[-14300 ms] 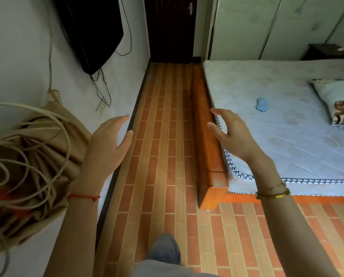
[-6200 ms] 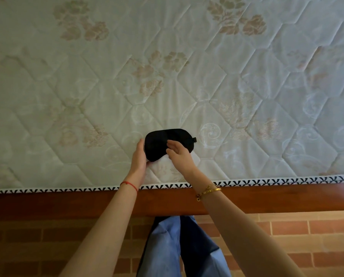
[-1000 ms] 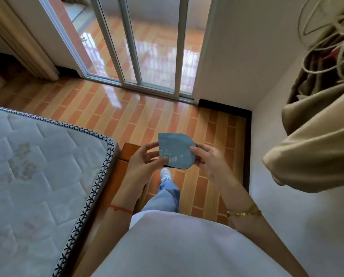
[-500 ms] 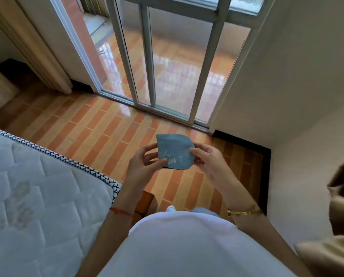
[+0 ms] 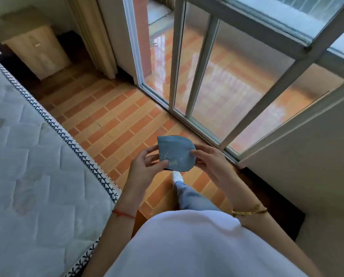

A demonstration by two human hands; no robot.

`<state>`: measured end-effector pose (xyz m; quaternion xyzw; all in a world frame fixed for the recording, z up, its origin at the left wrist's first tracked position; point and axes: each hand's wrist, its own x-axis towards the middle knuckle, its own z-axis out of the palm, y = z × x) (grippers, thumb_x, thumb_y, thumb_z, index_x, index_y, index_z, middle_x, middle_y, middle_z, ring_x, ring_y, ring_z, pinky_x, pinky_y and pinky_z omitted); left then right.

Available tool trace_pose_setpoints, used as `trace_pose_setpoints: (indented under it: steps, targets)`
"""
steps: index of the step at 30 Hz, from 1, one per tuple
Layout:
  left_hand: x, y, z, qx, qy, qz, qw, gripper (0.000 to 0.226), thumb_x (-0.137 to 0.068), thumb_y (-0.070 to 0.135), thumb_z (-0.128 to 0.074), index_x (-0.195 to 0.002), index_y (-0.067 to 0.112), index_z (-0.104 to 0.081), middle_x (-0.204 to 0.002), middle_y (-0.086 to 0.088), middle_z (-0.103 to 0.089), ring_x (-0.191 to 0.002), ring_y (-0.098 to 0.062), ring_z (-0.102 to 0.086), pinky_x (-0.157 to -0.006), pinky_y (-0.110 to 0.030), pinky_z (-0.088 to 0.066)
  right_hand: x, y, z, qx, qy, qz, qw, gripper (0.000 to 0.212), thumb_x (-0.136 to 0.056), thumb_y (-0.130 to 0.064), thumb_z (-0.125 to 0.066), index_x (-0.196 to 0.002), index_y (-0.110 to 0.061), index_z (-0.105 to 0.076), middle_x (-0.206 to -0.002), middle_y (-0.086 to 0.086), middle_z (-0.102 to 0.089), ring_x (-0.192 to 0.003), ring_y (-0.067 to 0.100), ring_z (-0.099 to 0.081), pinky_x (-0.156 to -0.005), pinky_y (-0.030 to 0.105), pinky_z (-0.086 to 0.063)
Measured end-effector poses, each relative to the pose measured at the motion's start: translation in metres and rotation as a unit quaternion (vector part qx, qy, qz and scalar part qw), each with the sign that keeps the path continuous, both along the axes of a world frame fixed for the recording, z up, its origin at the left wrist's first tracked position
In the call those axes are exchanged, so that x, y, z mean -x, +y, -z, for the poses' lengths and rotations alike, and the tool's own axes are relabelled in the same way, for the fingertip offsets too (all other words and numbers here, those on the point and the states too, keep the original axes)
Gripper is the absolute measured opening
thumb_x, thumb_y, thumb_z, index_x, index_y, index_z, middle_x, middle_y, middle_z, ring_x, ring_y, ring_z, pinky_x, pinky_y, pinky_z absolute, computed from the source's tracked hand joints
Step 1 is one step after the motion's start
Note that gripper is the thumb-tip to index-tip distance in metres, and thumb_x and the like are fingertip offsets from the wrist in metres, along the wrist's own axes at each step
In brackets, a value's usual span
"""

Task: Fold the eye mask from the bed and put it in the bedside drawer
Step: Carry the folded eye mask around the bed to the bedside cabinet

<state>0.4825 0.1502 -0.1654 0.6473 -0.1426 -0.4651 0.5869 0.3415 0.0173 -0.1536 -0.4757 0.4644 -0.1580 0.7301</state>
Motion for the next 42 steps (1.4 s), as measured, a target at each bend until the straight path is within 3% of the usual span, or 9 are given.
trace_pose_setpoints:
  steps: [6, 11, 15, 18, 23, 30, 36, 39, 42]
  targets:
    - [-0.045, -0.081, -0.009, 0.008, 0.002, -0.102, 0.995, 0.049, -0.078, 0.003, -0.073, -0.120, 0.023, -0.057, -0.104, -0.001, -0.074, -0.095, -0.011, -0.071, -0.069, -0.016, -0.055, -0.076, -0.105, -0.011, 0.023, 0.002, -0.109, 0.994, 0.022, -0.088, -0.004, -0.059, -0.109, -0.007, -0.067, -0.103, 0.010, -0.070, -0.090, 0.018, -0.068, -0.078, 0.025, -0.057]
    - [-0.084, -0.125, -0.014, 0.001, -0.013, -0.173, 0.985, 0.044, -0.077, 0.009, -0.076, -0.107, 0.036, -0.059, -0.102, 0.003, -0.075, -0.100, -0.017, -0.070, -0.085, -0.033, -0.055, -0.140, -0.163, -0.016, 0.034, -0.008, -0.182, 0.983, 0.023, -0.088, -0.005, -0.059, -0.109, -0.007, -0.067, -0.103, 0.011, -0.071, -0.089, 0.018, -0.068, -0.078, 0.026, -0.057]
    - [-0.118, -0.144, -0.013, -0.011, -0.018, -0.232, 0.972, 0.053, -0.077, 0.006, -0.075, -0.124, 0.021, -0.057, -0.104, 0.001, -0.074, -0.099, -0.017, -0.070, -0.077, -0.026, -0.056, -0.188, -0.188, -0.017, 0.021, -0.016, -0.225, 0.974, 0.023, -0.089, -0.003, -0.057, -0.110, -0.006, -0.066, -0.101, 0.011, -0.069, -0.089, 0.019, -0.067, -0.079, 0.028, -0.057]
    - [-0.146, -0.156, -0.009, -0.019, -0.020, -0.258, 0.966, 0.055, -0.077, 0.005, -0.075, -0.126, 0.019, -0.056, -0.106, -0.001, -0.074, -0.099, -0.017, -0.070, -0.082, -0.029, -0.055, -0.225, -0.202, -0.015, 0.013, -0.020, -0.249, 0.968, 0.021, -0.089, -0.002, -0.056, -0.107, -0.007, -0.066, -0.101, 0.010, -0.069, -0.090, 0.018, -0.066, -0.081, 0.027, -0.056]
    - [-0.212, -0.178, 0.001, -0.030, -0.017, -0.276, 0.960, 0.045, -0.076, 0.008, -0.075, -0.110, 0.033, -0.060, -0.104, 0.002, -0.075, -0.103, -0.019, -0.069, -0.093, -0.039, -0.052, -0.298, -0.227, -0.008, 0.010, -0.022, -0.265, 0.964, 0.026, -0.088, -0.001, -0.057, -0.112, -0.002, -0.065, -0.105, 0.015, -0.068, -0.095, 0.024, -0.064, -0.082, 0.030, -0.056]
    - [-0.343, -0.206, -0.005, -0.031, -0.032, -0.291, 0.956, 0.052, -0.078, 0.008, -0.074, -0.123, 0.025, -0.056, -0.105, 0.001, -0.075, -0.100, -0.015, -0.070, -0.087, -0.032, -0.055, -0.439, -0.257, -0.008, 0.014, -0.025, -0.284, 0.959, 0.030, -0.088, -0.003, -0.057, -0.117, 0.001, -0.063, -0.113, 0.019, -0.066, -0.102, 0.028, -0.064, -0.081, 0.028, -0.054]
    - [-0.475, -0.216, -0.021, -0.034, -0.063, -0.297, 0.952, 0.047, -0.078, 0.005, -0.073, -0.118, 0.025, -0.058, -0.098, 0.004, -0.075, -0.092, -0.012, -0.072, -0.082, -0.029, -0.055, -0.571, -0.264, -0.012, 0.010, -0.047, -0.286, 0.957, 0.028, -0.088, -0.006, -0.058, -0.115, -0.001, -0.064, -0.110, 0.015, -0.067, -0.101, 0.026, -0.063, -0.080, 0.028, -0.053]
    - [-0.530, -0.219, -0.026, -0.040, -0.070, -0.292, 0.953, 0.044, -0.077, 0.006, -0.074, -0.110, 0.031, -0.060, -0.097, 0.006, -0.076, -0.094, -0.012, -0.071, -0.087, -0.033, -0.055, -0.625, -0.269, -0.013, 0.014, -0.049, -0.285, 0.957, 0.029, -0.088, -0.008, -0.058, -0.116, -0.001, -0.064, -0.111, 0.015, -0.068, -0.102, 0.026, -0.064, -0.081, 0.029, -0.054]
    - [-0.574, -0.223, -0.030, -0.054, -0.074, -0.283, 0.955, 0.054, -0.076, 0.009, -0.075, -0.126, 0.021, -0.057, -0.104, 0.003, -0.075, -0.101, -0.015, -0.070, -0.091, -0.035, -0.054, -0.669, -0.274, -0.014, 0.012, -0.045, -0.280, 0.959, 0.028, -0.089, -0.009, -0.058, -0.115, -0.002, -0.065, -0.110, 0.012, -0.069, -0.101, 0.024, -0.065, -0.079, 0.027, -0.055]
